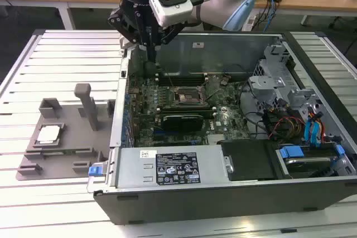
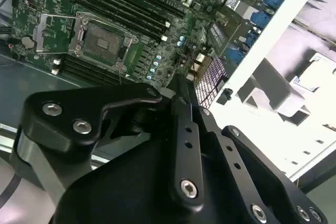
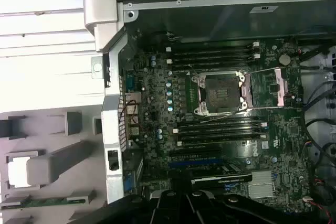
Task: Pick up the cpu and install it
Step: 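Reach for the cpu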
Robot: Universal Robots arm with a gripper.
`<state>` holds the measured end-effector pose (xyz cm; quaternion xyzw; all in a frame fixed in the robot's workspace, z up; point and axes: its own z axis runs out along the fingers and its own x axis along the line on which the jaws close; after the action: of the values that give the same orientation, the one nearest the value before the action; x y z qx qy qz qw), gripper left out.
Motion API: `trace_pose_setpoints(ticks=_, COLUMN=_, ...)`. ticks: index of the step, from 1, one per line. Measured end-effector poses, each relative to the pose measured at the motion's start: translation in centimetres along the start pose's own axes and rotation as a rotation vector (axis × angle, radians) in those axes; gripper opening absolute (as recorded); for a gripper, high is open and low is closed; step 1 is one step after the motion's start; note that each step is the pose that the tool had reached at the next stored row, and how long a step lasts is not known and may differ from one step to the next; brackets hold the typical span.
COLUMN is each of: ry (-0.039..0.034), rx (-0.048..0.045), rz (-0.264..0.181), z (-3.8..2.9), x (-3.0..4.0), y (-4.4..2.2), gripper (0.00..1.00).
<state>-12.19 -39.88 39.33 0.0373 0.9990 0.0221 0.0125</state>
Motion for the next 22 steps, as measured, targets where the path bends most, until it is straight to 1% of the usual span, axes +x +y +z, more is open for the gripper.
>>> trace_pose_setpoints(ticks=1, ry=0.0000, rx=0.0001, rz=0.001, z=0.00, x=0.10, y=-0.01, gripper=0.11)
trace_pose_setpoints(ticks=3, ry=0.0000, rx=0.0001, rz=0.000, z=-0.03, x=0.87, y=-0.06, gripper=0.11)
trace_pose_setpoints(ticks=4, ry=0.0000, rx=0.0001, rz=0.000, z=-0.04, x=1.32, y=-0.10, gripper=0.11)
trace_pose_setpoints(ticks=5, ry=-0.0002, rx=0.0000, rz=0.000, z=-0.06, x=2.09, y=-0.15, gripper=0.11)
trace_pose_setpoints(ticks=7, ry=-0.0005, rx=0.0000, rz=0.000, z=-0.09, x=3.22, y=-0.24, gripper=0.11)
trace_pose_setpoints(ticks=8, ry=-0.0004, rx=0.0001, rz=0.000, z=-0.10, x=3.62, y=-0.27, gripper=0.11)
trace_pose_setpoints(ticks=10, ry=-0.0005, rx=0.0000, rz=0.000, z=-0.13, x=4.85, y=-0.36, gripper=0.11)
trace_pose_setpoints(ticks=15, ry=-0.0006, rx=0.0000, rz=0.000, z=-0.18, x=6.77, y=-0.51, gripper=0.11)
trace_pose_setpoints(ticks=17, ry=-0.0005, rx=0.0000, rz=0.000, z=-0.19, x=7.23, y=-0.54, gripper=0.11)
trace_pose_setpoints(ticks=18, ry=-0.0006, rx=0.0000, rz=0.000, z=-0.20, x=7.74, y=-0.57, gripper=0.11)
trace_pose_setpoints(ticks=19, ry=-0.0005, rx=-0.0001, rz=0.000, z=-0.22, x=8.49, y=-0.63, gripper=0.11)
trace_pose_setpoints(ticks=20, ry=-0.0006, rx=-0.0001, rz=0.000, z=-0.23, x=8.77, y=-0.65, gripper=0.11)
trace_pose_setpoints(ticks=21, ry=-0.0005, rx=0.0000, rz=0.000, z=-0.25, x=9.33, y=-0.69, gripper=0.11)
trace_pose_setpoints(ticks=22, ry=-0.0006, rx=0.0000, rz=0.000, z=-0.26, x=9.73, y=-0.72, gripper=0.11)
